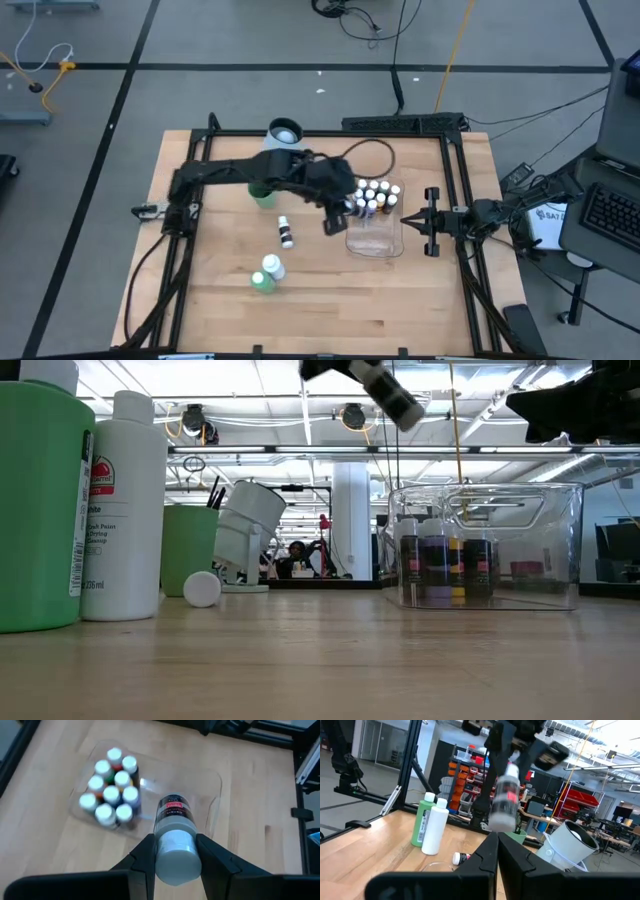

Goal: Pick & Place Paint Supplies
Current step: Put the gray paint bottle into the transparent bin

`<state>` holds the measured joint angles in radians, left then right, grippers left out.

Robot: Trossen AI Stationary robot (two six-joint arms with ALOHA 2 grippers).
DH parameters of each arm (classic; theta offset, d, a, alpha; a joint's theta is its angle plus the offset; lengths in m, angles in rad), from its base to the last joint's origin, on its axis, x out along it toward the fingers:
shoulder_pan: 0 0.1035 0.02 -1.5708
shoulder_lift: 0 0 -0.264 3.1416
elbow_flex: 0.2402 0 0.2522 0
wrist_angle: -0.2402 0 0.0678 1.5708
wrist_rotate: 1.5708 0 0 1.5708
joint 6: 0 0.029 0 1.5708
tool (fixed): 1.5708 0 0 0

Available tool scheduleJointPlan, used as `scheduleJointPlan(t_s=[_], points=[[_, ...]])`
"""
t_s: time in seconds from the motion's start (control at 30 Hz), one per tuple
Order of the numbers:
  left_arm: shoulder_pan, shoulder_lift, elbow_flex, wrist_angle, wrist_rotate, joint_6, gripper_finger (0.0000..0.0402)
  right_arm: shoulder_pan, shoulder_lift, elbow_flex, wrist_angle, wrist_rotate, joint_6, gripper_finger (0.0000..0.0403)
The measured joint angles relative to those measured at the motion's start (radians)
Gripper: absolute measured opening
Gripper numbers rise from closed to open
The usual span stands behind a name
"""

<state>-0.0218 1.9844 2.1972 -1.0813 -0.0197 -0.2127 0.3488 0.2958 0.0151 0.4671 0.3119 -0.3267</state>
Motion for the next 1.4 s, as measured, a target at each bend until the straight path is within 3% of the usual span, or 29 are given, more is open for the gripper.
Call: scheduleJointPlan(t_s=[0.17, 0.27, 0.43, 0.7, 1.17, 1.4], points=[[0.035, 0.180, 0.161, 0.034, 0.037, 0.058, 0.0103, 0.000, 0.000, 0.000, 0.021, 0.000, -0.001, 0.0004], [0.066, 0.219, 0.132, 0.111, 0.088, 0.101, 0.0103, 0.000, 0.000, 0.000, 0.038, -0.001, -0.002, 0.0004], [0.088, 0.265, 0.151, 0.139, -0.010, 0.140, 0.0103, 0.000, 0.002, 0.000, 0.040, -0.002, -0.005, 0.0004], [0.085, 0.338, 0.150, 0.114, 0.007, 0.166, 0.0103, 0.000, 0.011, 0.000, 0.035, -0.001, -0.030, 0.0004], [0.081, 0.419, 0.149, 0.131, -0.068, 0.205, 0.0105, 0.000, 0.013, 0.000, 0.037, -0.002, 0.000, 0.0004], [0.104, 0.423, 0.149, 0.150, -0.039, 0.207, 0.0111, 0.000, 0.013, 0.000, 0.029, -0.002, 0.001, 0.0004]])
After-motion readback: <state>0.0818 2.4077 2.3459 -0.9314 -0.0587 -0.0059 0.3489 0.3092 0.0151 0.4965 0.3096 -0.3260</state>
